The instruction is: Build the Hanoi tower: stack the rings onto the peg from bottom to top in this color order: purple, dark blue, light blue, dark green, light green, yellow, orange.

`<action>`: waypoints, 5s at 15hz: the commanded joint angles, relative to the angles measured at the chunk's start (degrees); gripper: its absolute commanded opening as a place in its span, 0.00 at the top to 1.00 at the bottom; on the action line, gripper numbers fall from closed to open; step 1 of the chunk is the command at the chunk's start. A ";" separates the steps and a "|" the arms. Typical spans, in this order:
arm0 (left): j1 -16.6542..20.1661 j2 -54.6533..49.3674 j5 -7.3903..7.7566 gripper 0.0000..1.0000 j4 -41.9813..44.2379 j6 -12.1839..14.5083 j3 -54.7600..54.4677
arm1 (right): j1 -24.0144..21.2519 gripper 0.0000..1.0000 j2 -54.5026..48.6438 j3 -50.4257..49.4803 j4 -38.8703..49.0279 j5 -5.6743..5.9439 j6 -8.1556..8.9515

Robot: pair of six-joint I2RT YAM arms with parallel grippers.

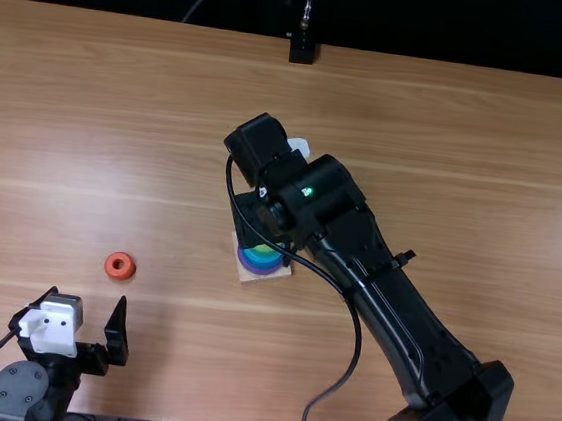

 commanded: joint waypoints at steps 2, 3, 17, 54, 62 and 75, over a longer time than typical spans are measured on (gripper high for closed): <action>0.78 -0.67 0.42 0.00 -4.37 0.46 -6.81 | 0.61 0.00 1.19 1.79 0.51 0.34 0.76; 0.69 -0.67 0.42 0.00 -4.37 0.46 -6.81 | 0.53 0.00 1.19 3.02 0.62 0.34 1.08; 0.69 -0.67 0.42 0.00 -4.37 0.46 -6.81 | -28.21 0.00 -45.13 -52.61 55.99 0.55 -7.46; 0.87 -0.67 0.42 0.00 -4.37 0.46 -6.81 | -43.24 0.00 -114.65 -115.37 55.36 -10.94 -26.55; 0.78 -0.67 1.37 0.00 -4.27 0.89 -5.23 | -43.24 0.00 -114.65 -115.37 55.36 -10.94 -26.55; 5.17 52.16 1.37 0.00 -27.89 0.89 38.54 | -43.24 0.00 -114.65 -115.37 55.36 -10.94 -26.55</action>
